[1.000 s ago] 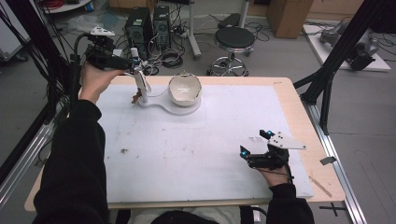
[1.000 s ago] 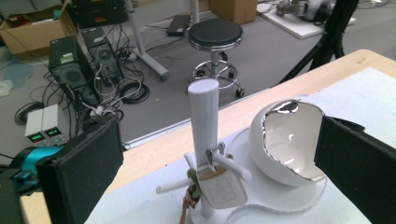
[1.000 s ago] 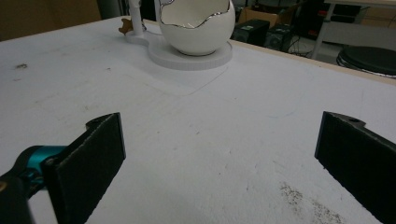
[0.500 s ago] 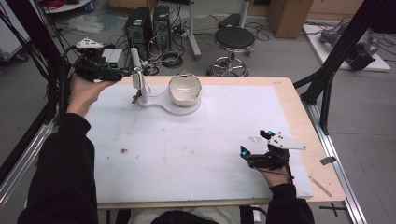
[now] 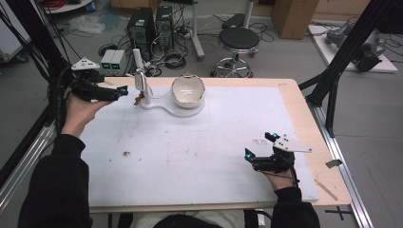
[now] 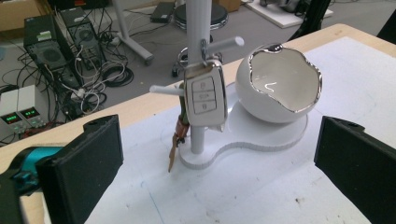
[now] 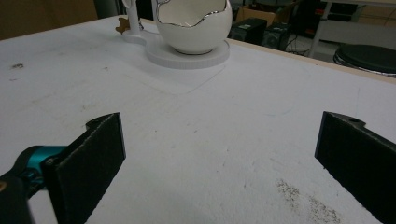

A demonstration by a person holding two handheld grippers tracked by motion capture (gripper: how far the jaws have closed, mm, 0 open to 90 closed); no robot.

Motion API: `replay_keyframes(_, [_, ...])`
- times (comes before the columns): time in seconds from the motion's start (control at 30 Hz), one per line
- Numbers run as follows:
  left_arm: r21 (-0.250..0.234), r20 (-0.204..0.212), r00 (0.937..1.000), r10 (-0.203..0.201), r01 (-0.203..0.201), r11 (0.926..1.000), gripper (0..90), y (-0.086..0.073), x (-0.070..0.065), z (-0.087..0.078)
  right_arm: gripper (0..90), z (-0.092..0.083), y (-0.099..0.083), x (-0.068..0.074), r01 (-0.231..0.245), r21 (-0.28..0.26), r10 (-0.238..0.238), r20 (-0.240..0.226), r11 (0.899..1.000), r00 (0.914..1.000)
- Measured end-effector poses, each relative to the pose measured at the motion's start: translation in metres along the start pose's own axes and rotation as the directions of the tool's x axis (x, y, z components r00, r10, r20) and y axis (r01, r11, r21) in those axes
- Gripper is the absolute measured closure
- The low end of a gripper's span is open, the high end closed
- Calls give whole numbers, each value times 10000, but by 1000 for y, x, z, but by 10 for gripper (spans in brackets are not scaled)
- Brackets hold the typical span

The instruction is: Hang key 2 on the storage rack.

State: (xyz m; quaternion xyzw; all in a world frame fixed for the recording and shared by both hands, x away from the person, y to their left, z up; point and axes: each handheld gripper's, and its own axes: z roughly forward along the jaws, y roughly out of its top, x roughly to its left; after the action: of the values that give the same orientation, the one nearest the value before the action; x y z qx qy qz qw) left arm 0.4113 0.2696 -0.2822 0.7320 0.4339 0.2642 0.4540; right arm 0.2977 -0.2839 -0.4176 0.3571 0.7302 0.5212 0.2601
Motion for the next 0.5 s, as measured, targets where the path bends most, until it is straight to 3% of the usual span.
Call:
replay_keyframes(0.17, [-71,-240,9997,-8,6,10000,17,-13,-2,-4,7,0,0,0,46,7,-46,-9,10000,10000])
replay_keyframes(0.5, [-34,-273,9986,-449,448,9990,16,-49,-2,-6,7,0,0,1,15,51,-14,-21,10000,10000])
